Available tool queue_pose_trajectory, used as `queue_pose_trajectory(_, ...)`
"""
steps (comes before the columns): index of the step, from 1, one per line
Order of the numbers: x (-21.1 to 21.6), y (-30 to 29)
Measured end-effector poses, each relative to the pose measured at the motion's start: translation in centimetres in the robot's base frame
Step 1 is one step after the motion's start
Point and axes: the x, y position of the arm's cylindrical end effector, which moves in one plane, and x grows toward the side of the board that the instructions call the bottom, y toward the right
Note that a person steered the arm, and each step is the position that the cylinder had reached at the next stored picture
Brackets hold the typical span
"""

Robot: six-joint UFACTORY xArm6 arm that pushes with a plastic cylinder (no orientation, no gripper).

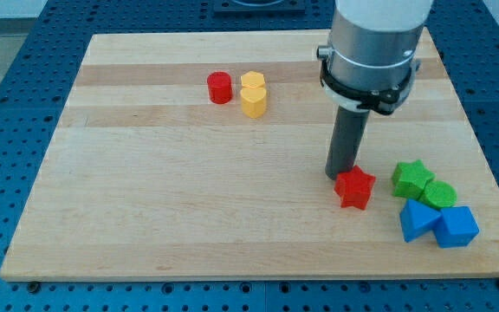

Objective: Slide the red star to the group of blocks

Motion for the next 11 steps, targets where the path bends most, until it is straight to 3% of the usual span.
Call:
queue_pose_trajectory(4, 3.6, -4.2)
queue_pose_trajectory(10, 3.9, 3.5)
queue_pose_trajectory(11, 3.1, 1.0)
